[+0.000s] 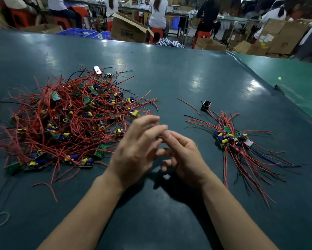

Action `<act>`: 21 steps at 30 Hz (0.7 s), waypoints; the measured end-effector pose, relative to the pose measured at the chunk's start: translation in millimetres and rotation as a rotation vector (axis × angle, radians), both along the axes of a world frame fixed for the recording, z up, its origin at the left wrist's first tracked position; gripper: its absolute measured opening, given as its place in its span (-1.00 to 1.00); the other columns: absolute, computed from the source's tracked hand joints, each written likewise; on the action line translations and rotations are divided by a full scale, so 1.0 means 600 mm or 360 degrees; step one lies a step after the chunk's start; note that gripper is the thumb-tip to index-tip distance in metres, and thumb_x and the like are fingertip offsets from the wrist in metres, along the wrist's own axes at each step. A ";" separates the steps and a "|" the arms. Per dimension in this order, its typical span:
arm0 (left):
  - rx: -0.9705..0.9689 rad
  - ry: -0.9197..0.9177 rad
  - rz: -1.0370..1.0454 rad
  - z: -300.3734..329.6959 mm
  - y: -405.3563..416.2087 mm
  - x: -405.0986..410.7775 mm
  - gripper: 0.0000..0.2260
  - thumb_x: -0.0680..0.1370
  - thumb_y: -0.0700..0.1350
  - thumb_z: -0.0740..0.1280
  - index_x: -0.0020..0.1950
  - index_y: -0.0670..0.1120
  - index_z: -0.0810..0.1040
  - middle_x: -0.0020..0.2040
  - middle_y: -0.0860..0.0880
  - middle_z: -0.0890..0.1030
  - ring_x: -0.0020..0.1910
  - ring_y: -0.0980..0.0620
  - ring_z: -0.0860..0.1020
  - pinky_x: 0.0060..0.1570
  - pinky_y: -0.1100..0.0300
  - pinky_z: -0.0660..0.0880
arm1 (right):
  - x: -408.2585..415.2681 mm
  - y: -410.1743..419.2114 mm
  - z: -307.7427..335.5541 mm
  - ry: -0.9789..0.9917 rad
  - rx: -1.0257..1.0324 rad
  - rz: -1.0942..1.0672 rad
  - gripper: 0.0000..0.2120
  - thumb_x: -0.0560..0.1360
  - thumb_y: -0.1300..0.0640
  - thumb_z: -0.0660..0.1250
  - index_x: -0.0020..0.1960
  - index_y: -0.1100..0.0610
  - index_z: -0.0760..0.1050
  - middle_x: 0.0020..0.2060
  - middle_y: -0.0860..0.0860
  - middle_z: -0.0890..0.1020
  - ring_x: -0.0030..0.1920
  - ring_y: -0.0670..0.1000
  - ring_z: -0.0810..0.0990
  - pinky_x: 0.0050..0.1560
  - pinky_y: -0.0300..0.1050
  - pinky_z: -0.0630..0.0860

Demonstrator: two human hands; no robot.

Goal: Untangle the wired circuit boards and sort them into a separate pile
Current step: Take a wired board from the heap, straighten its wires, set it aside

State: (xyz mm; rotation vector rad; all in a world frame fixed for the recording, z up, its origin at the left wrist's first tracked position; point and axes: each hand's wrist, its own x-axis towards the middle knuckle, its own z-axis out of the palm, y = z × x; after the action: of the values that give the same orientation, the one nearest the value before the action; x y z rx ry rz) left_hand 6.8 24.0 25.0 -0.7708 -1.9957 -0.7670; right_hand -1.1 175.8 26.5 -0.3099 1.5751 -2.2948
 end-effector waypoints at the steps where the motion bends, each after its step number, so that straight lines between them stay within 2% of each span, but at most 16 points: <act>1: -0.0045 -0.0056 -0.0110 -0.002 0.008 0.001 -0.48 0.39 -0.47 0.46 0.29 -0.19 0.43 0.25 -0.29 0.48 0.28 -0.07 0.46 0.34 0.17 0.37 | 0.000 0.000 -0.001 0.0005 -0.0023 0.0000 -0.68 0.37 -0.09 0.47 0.04 0.06 0.64 -0.19 0.03 0.66 -0.33 -0.02 0.61 -0.51 -0.21 0.50; 4: -0.0105 -0.0174 -0.0269 -0.006 0.018 0.000 -0.44 0.39 -0.48 0.43 0.32 -0.17 0.40 0.33 -0.29 0.44 0.33 -0.10 0.45 0.33 0.07 0.43 | -0.003 0.007 -0.006 0.0049 0.0012 -0.0093 -0.82 0.39 -0.04 0.46 -0.06 0.01 0.65 -0.21 0.02 0.67 -0.33 -0.06 0.60 -0.42 -0.19 0.49; 7: -0.0035 -0.0270 -0.0145 -0.008 0.008 -0.006 -0.59 0.47 -0.28 0.46 0.30 -0.23 0.48 0.34 -0.25 0.46 0.38 -0.14 0.43 0.34 -0.05 0.40 | -0.006 0.012 -0.001 0.0011 0.0011 -0.0179 -0.84 0.39 0.04 0.44 -0.07 0.07 0.63 -0.21 0.09 0.69 -0.31 -0.07 0.62 -0.49 -0.24 0.48; 9: 0.0018 -0.0368 0.0061 -0.014 -0.002 -0.010 -0.59 0.49 -0.14 0.47 0.26 -0.29 0.52 0.31 -0.23 0.49 0.41 -0.16 0.40 0.39 -0.06 0.35 | -0.009 0.014 0.005 -0.0060 -0.0015 -0.0257 -0.81 0.41 0.02 0.41 -0.07 0.13 0.64 -0.23 0.12 0.69 -0.31 -0.05 0.63 -0.48 -0.25 0.49; 11: 0.0079 -0.0456 0.0264 -0.014 -0.011 -0.013 -0.61 0.49 -0.12 0.47 0.22 -0.31 0.55 0.29 -0.23 0.51 0.41 -0.18 0.38 0.40 -0.09 0.33 | -0.014 0.019 0.011 -0.0150 -0.0043 -0.0360 -0.80 0.51 0.04 0.32 -0.05 0.15 0.65 -0.22 0.11 0.69 -0.33 -0.04 0.61 -0.44 -0.26 0.49; 14: 0.0238 -0.0234 0.0695 -0.008 -0.030 -0.019 -0.71 0.52 -0.24 0.41 0.20 -0.32 0.56 0.30 -0.30 0.47 0.43 -0.28 0.33 0.44 -0.14 0.26 | -0.020 0.032 0.017 -0.0249 -0.0215 -0.0497 -0.78 0.61 0.11 0.17 0.04 0.15 0.57 -0.11 0.17 0.71 -0.37 -0.02 0.57 -0.42 -0.25 0.46; 16: 0.0288 -0.0105 0.1177 -0.004 -0.054 -0.021 -0.68 0.54 -0.18 0.33 0.27 -0.26 0.54 0.38 -0.30 0.41 0.48 -0.33 0.22 0.50 -0.14 0.12 | -0.020 0.036 0.019 -0.0268 -0.0329 -0.0533 -0.86 0.63 0.11 0.16 0.04 0.10 0.49 -0.04 0.21 0.71 -0.38 -0.01 0.58 -0.42 -0.24 0.47; 18: 0.0318 -0.0380 0.1591 -0.005 -0.071 -0.020 -0.57 0.51 -0.05 0.31 0.35 -0.18 0.49 0.49 -0.26 0.30 0.53 -0.31 0.08 0.49 -0.24 -0.01 | -0.020 0.035 0.020 -0.0287 -0.0368 -0.0542 -0.91 0.63 0.11 0.18 -0.03 0.05 0.43 0.01 0.22 0.70 -0.36 -0.01 0.61 -0.41 -0.24 0.48; 19: 0.0360 -0.0528 0.1694 -0.008 -0.076 -0.019 -0.54 0.49 -0.01 0.31 0.36 -0.15 0.48 0.52 -0.25 0.25 0.54 -0.31 0.04 0.46 -0.32 -0.04 | -0.021 0.035 0.018 -0.0296 -0.0366 -0.0553 -0.90 0.63 0.12 0.18 -0.06 0.05 0.40 0.03 0.22 0.69 -0.34 -0.01 0.62 -0.41 -0.24 0.49; 20: 0.0383 -0.0561 0.1726 -0.009 -0.078 -0.017 -0.54 0.50 0.00 0.31 0.36 -0.13 0.48 0.52 -0.25 0.23 0.54 -0.33 0.04 0.43 -0.37 -0.02 | -0.022 0.036 0.017 -0.0303 -0.0367 -0.0566 -0.89 0.62 0.13 0.18 -0.08 0.05 0.39 0.04 0.22 0.69 -0.33 0.00 0.63 -0.39 -0.23 0.50; 21: 0.0374 -0.0450 0.1668 -0.008 -0.077 -0.014 -0.59 0.52 -0.01 0.30 0.33 -0.12 0.50 0.49 -0.26 0.27 0.51 -0.36 0.10 0.41 -0.39 0.05 | -0.022 0.036 0.017 -0.0310 -0.0378 -0.0575 -0.88 0.62 0.15 0.18 -0.10 0.05 0.38 0.04 0.22 0.69 -0.31 0.01 0.64 -0.38 -0.22 0.51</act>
State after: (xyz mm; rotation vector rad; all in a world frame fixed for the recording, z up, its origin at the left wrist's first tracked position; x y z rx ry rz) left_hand -1.7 -22.0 20.2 0.5546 -2.1194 -0.4501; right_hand -14.4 197.2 36.7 0.1547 1.3521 -2.6955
